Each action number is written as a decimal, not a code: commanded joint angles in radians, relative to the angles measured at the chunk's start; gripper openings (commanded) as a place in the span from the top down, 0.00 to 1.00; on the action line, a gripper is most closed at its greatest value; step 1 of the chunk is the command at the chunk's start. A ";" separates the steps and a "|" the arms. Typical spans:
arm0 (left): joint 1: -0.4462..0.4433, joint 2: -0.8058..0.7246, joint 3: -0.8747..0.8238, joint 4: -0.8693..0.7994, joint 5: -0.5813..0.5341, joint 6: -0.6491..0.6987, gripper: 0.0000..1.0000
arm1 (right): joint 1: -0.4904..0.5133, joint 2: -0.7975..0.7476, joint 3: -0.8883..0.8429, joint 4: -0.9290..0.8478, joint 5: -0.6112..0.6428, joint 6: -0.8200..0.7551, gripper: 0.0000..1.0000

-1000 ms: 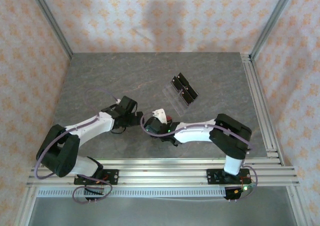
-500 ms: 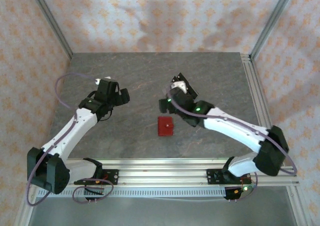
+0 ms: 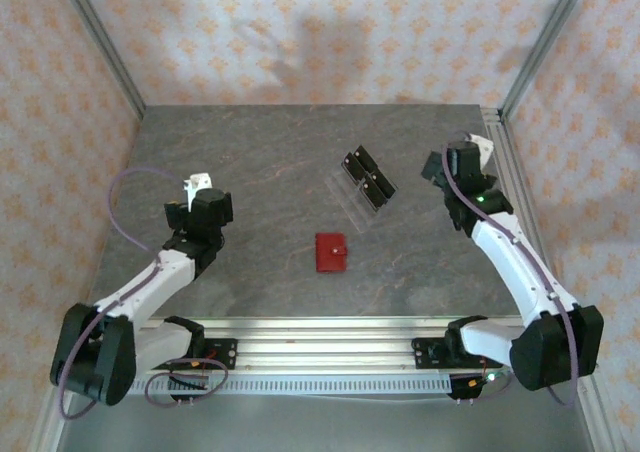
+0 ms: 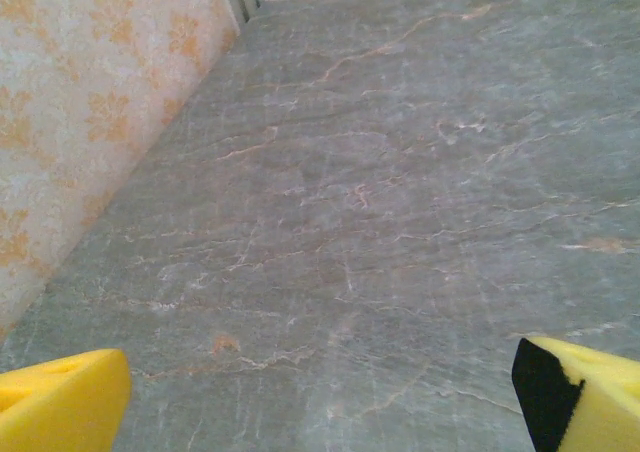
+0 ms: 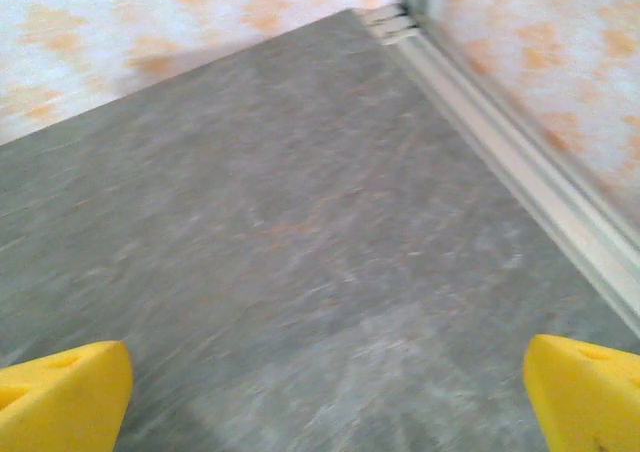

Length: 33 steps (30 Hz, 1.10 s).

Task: Put the credit cards into the card holder
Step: Reset both arms

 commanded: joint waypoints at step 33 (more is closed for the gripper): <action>0.155 0.352 -0.098 0.626 0.302 0.085 0.00 | -0.154 0.373 -0.607 1.308 -0.166 -0.244 0.01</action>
